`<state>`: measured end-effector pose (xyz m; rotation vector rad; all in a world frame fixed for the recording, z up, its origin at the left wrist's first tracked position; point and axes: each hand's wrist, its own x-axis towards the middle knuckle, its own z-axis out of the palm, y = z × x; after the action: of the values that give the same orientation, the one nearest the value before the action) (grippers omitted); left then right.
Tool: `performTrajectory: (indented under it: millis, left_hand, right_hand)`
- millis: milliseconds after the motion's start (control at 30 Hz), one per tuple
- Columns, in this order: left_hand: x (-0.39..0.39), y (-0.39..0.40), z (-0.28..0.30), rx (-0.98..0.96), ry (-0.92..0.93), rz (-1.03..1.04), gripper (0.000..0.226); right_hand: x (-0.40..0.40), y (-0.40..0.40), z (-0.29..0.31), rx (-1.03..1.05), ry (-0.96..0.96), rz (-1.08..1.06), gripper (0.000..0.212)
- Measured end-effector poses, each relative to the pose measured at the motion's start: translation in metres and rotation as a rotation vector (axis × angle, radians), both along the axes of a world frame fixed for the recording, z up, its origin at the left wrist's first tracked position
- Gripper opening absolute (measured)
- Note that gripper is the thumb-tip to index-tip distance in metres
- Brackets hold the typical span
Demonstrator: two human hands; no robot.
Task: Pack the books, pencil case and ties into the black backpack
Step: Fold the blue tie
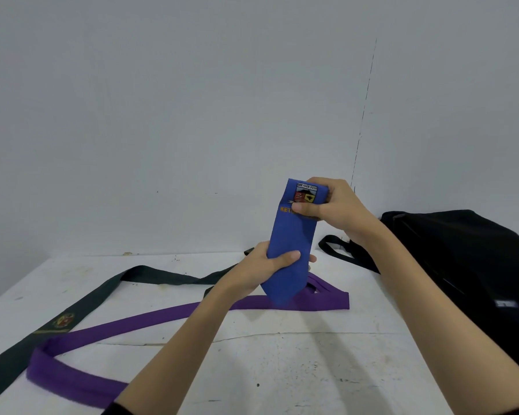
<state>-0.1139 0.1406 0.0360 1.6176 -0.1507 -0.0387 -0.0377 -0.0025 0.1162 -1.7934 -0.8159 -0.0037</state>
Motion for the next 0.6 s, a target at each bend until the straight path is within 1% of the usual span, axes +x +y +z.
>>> performTrajectory:
  millis: [100, 167, 200, 267, 400, 433, 533, 600]
  left_hand:
    - [-0.001, -0.007, -0.002, -0.006, 0.017, -0.009, 0.018]
    - [-0.001, -0.014, -0.004, -0.037, 0.032, -0.043, 0.019]
    - [-0.002, -0.018, -0.005, -0.062, 0.032, -0.065, 0.019]
    - [-0.003, -0.028, -0.007, -0.113, 0.028, -0.090, 0.020]
    - [0.002, -0.054, -0.011, -0.214, 0.054, -0.118, 0.031]
    - [0.006, -0.061, -0.012, -0.221, 0.069, -0.112, 0.031]
    - [0.019, -0.074, -0.015, -0.187, 0.129, -0.045, 0.019]
    - [0.028, -0.085, -0.014, -0.169, 0.161, -0.046, 0.017]
  right_hand:
    - [0.000, -0.008, -0.008, 0.039, 0.130, 0.023, 0.004]
    - [0.002, -0.015, -0.014, 0.049, 0.192, 0.022, 0.014]
    - [0.003, -0.019, -0.015, 0.062, 0.212, 0.009, 0.015]
    - [0.006, -0.028, -0.018, 0.110, 0.258, -0.046, 0.013]
    - [0.015, -0.051, -0.027, 0.207, 0.393, -0.163, 0.007]
    - [0.017, -0.057, -0.029, 0.211, 0.411, -0.179, 0.007]
    - [0.022, -0.078, -0.034, 0.203, 0.452, -0.198, 0.010]
    - [0.029, -0.096, -0.034, 0.179, 0.458, -0.220, 0.012]
